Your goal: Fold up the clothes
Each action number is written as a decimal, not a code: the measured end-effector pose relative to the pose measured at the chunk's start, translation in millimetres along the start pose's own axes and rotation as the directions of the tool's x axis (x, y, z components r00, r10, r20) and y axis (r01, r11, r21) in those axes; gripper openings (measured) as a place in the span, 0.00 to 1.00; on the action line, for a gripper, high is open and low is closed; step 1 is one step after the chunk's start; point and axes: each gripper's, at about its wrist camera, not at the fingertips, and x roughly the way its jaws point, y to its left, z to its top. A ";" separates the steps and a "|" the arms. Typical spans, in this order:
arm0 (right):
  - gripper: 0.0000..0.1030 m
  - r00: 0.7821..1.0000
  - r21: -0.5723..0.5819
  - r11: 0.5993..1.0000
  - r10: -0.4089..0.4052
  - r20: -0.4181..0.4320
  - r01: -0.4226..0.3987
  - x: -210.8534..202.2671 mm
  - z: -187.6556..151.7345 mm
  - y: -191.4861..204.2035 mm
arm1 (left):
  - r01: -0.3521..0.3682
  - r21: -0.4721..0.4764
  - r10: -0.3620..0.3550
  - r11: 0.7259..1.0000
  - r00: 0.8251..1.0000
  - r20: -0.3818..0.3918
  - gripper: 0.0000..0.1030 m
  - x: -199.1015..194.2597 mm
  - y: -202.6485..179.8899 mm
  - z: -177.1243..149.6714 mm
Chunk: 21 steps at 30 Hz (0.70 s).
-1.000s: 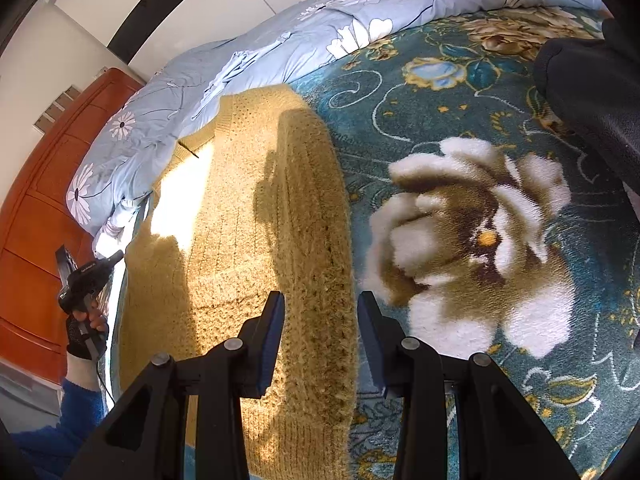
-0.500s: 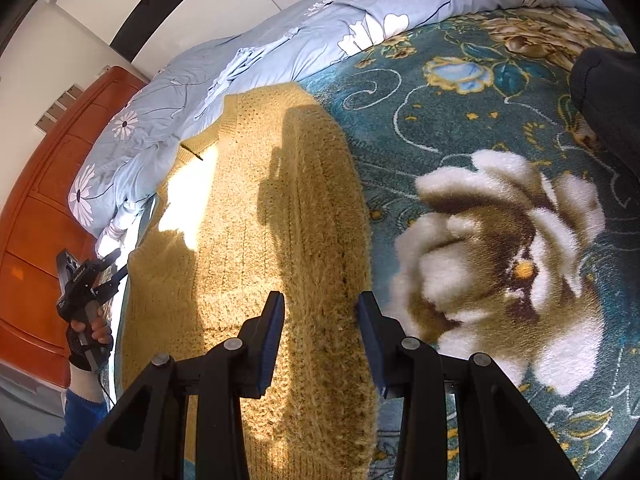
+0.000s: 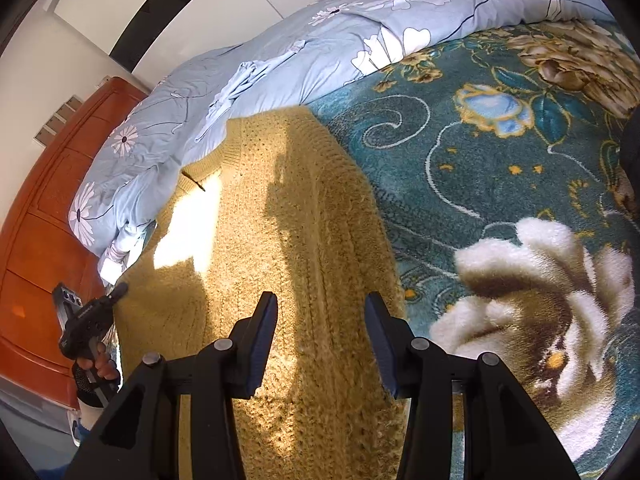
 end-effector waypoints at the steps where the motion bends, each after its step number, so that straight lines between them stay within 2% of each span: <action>1: 0.45 1.000 -0.002 1.000 -0.002 -0.002 0.002 2.0 0.3 -0.8 | -0.004 -0.018 0.004 1.000 1.000 -0.006 0.10 2.3 6.8 -0.7; 9: 0.45 1.000 0.065 0.998 0.002 -0.031 0.000 27.4 5.6 -17.3 | -0.044 -0.158 0.035 0.986 0.998 -0.059 0.10 21.1 60.7 -5.9; 16: 0.45 0.999 0.097 0.995 0.033 -0.013 -0.031 35.7 12.8 -22.3 | -0.039 -0.162 0.027 0.986 0.997 -0.075 0.13 23.0 62.6 -4.6; 17: 0.43 0.999 0.095 0.995 0.041 -0.013 -0.040 36.1 13.1 -21.5 | -0.038 -0.162 0.026 0.986 0.997 -0.077 0.13 23.2 62.4 -4.4; 18: 0.31 0.999 0.090 0.995 0.047 -0.015 -0.045 36.8 13.3 -20.0 | -0.037 -0.162 0.025 0.986 0.997 -0.079 0.13 23.3 62.3 -4.2; 19: 0.15 0.999 0.079 0.996 0.040 -0.020 -0.039 37.8 13.5 -17.8 | -0.038 -0.161 0.025 0.986 0.996 -0.081 0.13 23.4 62.4 -3.9; 21: 0.11 1.000 0.050 0.999 0.007 -0.030 -0.006 38.8 13.1 -14.2 | -0.040 -0.159 0.027 0.986 0.996 -0.082 0.13 23.6 62.4 -3.9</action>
